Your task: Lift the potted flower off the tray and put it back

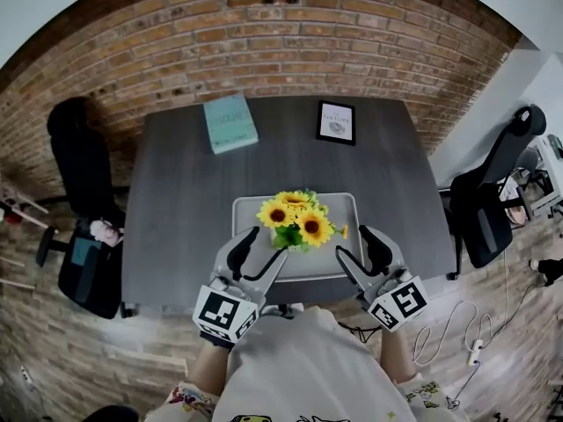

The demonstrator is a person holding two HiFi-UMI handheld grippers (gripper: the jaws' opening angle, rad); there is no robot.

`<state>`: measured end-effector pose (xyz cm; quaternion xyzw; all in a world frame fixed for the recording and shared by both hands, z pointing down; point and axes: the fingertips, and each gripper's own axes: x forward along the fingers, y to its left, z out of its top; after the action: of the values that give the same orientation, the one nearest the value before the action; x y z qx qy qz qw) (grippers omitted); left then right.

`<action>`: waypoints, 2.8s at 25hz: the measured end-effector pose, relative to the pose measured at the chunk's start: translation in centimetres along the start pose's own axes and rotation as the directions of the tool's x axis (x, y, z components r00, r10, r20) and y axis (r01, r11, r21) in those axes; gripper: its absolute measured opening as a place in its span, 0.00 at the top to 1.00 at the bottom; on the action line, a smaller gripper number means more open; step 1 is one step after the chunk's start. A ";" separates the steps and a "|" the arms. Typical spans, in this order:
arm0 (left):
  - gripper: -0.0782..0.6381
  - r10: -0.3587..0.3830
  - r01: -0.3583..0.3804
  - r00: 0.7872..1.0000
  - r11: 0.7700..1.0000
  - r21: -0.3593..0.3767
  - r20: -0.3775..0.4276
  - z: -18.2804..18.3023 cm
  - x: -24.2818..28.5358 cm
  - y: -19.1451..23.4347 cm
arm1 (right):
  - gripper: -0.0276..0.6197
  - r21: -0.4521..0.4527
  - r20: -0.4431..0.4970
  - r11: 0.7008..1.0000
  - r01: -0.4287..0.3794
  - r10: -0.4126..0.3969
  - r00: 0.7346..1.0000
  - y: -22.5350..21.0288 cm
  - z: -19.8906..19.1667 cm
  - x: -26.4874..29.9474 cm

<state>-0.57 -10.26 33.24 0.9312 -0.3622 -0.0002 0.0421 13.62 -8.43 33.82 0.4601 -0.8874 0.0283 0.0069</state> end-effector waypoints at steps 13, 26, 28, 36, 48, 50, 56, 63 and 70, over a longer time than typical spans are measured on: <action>0.69 0.067 -0.067 0.998 0.996 -0.063 -0.003 0.3 -2.3 -0.3 | 0.83 0.038 0.053 0.999 0.003 -0.005 0.999 1.1 1.4 -0.7; 0.89 0.086 -0.088 0.996 0.990 -0.110 -0.026 -0.6 -3.1 -0.3 | 0.95 0.074 0.028 0.997 0.015 -0.017 0.999 1.3 0.2 -1.3; 0.89 0.082 -0.085 0.996 0.991 -0.108 -0.034 -0.7 -2.9 -0.2 | 0.95 0.080 0.030 0.996 0.026 -0.029 0.999 1.0 0.1 -1.3; 0.89 0.064 -0.070 0.996 0.993 -0.097 -0.061 -1.4 -2.3 -0.2 | 0.96 0.087 0.036 0.994 0.060 -0.064 0.997 -0.2 -0.1 -1.5; 0.89 0.061 -0.067 0.996 0.995 -0.080 -0.067 -1.6 -2.3 0.1 | 0.96 0.097 0.025 0.994 0.039 -0.041 0.999 0.3 0.1 -0.7; 0.89 0.059 -0.064 0.996 0.996 -0.069 -0.073 -1.7 -2.3 0.2 | 0.96 0.103 0.019 0.994 0.034 -0.036 0.999 0.3 0.0 -0.6; 0.89 0.068 -0.073 0.995 0.996 -0.058 -0.071 -1.5 -2.5 0.5 | 0.96 0.112 0.012 0.993 0.029 -0.031 0.999 0.4 0.0 -0.4; 0.89 0.076 -0.080 0.995 0.995 -0.053 -0.068 -1.8 -2.6 0.4 | 0.96 0.112 0.018 0.992 0.051 -0.053 0.998 0.0 0.0 -0.7; 0.89 0.083 -0.086 0.994 0.996 -0.032 -0.077 -2.4 -2.7 0.6 | 0.96 0.113 0.009 0.992 0.055 -0.056 0.998 0.0 -0.4 -1.1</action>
<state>-2.92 -8.65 35.59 0.9135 -0.3993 0.0306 0.0721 14.27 -7.57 34.20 0.4843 -0.8713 0.0754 -0.0237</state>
